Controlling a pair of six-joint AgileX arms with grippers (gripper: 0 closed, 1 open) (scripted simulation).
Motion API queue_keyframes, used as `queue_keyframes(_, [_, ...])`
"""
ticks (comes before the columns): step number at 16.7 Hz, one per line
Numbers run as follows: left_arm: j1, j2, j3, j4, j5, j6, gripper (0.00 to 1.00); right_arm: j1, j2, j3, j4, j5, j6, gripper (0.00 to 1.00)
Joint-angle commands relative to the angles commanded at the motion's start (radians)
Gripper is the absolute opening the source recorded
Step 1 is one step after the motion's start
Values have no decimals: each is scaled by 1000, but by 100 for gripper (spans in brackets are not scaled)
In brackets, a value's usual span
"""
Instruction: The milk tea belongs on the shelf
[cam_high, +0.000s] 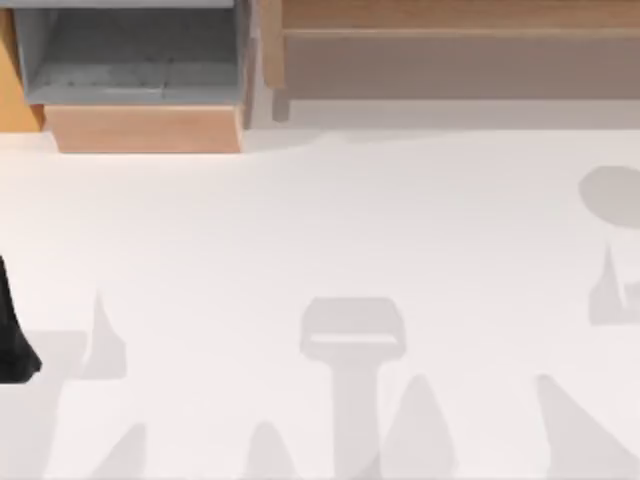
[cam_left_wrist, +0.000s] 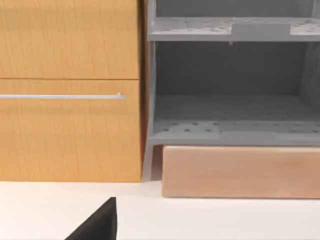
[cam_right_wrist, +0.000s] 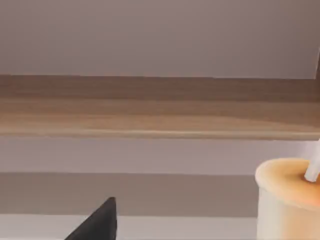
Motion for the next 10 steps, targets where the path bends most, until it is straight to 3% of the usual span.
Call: queue_keyframes(10, [0, 0, 0, 0, 0, 0, 100, -213, 1066, 169, 846, -182, -2, 100])
